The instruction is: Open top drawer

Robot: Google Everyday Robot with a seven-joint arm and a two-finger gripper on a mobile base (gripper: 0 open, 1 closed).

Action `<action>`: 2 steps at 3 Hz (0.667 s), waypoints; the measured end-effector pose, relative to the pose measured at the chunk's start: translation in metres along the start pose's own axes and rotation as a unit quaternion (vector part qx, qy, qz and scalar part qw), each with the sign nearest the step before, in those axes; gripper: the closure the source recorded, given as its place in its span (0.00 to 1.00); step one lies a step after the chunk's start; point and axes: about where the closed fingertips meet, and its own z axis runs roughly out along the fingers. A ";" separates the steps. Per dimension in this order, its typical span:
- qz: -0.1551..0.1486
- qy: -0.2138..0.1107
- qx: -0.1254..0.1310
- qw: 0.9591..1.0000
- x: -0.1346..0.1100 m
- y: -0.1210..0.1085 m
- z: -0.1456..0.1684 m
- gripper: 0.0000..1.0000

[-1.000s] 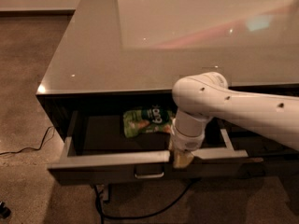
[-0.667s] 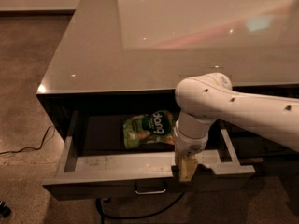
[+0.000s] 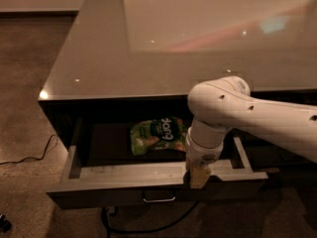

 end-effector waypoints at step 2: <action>0.006 -0.002 0.020 1.000 0.000 0.004 -0.015 0.16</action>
Offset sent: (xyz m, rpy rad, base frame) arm -0.0008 -0.0013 0.0114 0.0059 -0.0378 -0.0170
